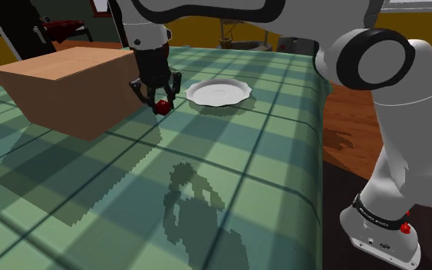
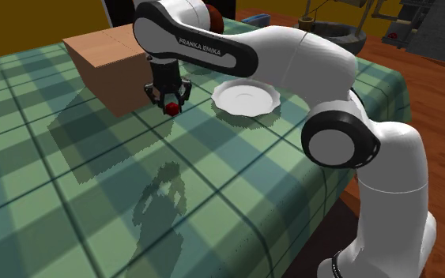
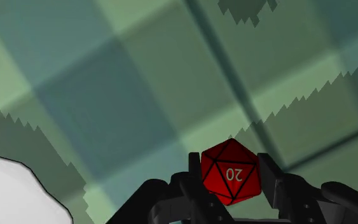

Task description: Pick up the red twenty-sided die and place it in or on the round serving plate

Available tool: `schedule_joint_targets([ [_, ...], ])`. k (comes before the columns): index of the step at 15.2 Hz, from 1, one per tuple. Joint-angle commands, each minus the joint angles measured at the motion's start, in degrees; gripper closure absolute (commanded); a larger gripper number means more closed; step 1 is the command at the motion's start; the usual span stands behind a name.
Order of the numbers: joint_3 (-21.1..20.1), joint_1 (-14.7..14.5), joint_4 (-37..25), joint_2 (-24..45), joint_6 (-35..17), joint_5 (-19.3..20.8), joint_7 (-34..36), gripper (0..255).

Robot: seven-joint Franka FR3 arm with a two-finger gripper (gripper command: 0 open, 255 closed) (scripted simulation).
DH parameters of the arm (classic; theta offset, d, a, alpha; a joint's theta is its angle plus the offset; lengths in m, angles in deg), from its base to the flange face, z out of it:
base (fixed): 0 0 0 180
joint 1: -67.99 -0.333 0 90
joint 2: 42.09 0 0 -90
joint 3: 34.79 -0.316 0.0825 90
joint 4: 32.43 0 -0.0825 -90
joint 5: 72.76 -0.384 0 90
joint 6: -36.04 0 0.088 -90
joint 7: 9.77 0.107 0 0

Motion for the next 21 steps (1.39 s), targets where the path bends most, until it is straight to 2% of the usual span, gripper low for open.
schedule_joint_targets([
  [1, 0.2, 2.6, 3.0, -2.0, -1.0, -0.8, -2.2, 255],
  [6, 1.4, 8.7, 8.0, -5.5, -2.6, -2.6, -8.3, 255],
  [11, 2.9, 13.7, 9.9, -7.0, -3.0, -3.6, -14.5, 255],
  [16, 4.7, 18.1, 8.8, -6.5, -2.4, -4.0, -20.5, 255],
  [21, 6.4, 21.8, 4.7, -4.1, -0.7, -3.8, -26.3, 255],
])
